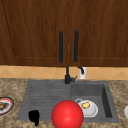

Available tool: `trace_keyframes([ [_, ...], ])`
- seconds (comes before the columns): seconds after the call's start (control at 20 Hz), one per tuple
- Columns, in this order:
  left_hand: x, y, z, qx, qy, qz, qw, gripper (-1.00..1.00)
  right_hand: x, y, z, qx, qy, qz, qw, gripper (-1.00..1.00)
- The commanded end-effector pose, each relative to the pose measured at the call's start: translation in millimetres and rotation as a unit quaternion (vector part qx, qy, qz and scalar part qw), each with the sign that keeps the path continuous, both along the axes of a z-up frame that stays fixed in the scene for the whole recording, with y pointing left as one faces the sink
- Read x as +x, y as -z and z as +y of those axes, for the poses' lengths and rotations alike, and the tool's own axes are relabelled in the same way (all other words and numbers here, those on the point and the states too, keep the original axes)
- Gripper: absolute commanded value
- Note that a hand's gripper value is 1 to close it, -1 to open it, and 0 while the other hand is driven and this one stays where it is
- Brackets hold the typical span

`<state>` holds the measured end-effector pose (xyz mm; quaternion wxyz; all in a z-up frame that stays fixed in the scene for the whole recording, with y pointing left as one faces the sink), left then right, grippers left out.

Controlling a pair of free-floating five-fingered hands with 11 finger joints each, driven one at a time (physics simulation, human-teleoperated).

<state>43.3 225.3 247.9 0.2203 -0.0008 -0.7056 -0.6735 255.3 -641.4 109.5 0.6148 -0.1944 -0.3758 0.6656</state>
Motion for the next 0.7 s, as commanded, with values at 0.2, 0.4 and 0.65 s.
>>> trace_keyframes([
  [0.2,0.0,0.0,0.0,0.0,0.0,0.0,1.0,0.0,12.4,2.7,-3.0,0.006,-0.007,0.003,1.0,1.0],
  [0.4,0.0,0.0,0.0,0.0,0.0,0.0,1.0,0.0,19.9,-5.2,-2.9,0.027,0.008,-0.007,0.9996,1.0],
  [0.65,0.0,0.0,0.0,0.0,0.0,0.0,1.0,0.0,26.2,-1.9,-12.5,0.051,0.01,-0.026,0.9983,1.0],
])
